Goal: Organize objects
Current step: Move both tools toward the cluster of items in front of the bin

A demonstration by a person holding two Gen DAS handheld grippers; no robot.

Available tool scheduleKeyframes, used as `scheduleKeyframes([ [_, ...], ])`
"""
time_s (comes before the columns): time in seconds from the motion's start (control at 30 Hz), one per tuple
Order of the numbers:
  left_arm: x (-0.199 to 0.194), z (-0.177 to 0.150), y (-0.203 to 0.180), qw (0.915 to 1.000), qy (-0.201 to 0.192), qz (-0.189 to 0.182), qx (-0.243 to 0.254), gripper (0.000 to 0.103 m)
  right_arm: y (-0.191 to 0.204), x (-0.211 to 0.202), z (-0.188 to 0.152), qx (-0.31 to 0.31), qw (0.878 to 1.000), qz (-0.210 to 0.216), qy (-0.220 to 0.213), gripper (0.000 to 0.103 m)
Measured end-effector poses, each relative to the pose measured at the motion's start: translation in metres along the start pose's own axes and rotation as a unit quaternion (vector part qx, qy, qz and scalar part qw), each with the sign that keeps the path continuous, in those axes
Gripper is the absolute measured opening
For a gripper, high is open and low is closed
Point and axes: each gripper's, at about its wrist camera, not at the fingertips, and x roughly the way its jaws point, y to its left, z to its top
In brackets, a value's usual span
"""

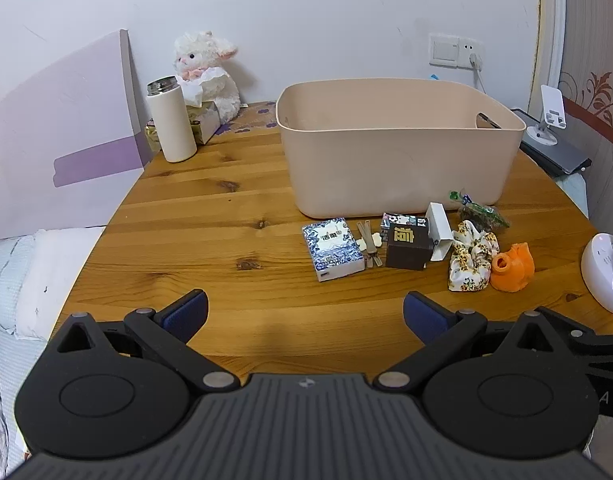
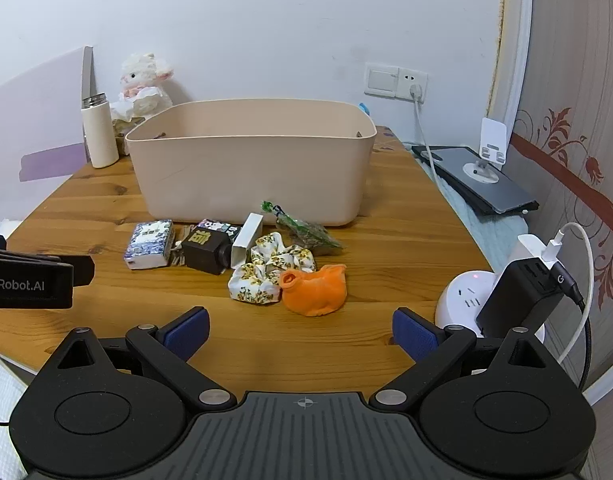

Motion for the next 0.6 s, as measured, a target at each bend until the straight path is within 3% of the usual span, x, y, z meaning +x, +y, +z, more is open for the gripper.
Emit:
scheduleKeyframes([
  [0.6, 0.016, 0.002, -0.002, 0.9996, 0.025, -0.01, -0.001, 0.103, -0.004, 0.009, 0.003, 0.008, 1.0, -0.001, 0.007, 0.096],
])
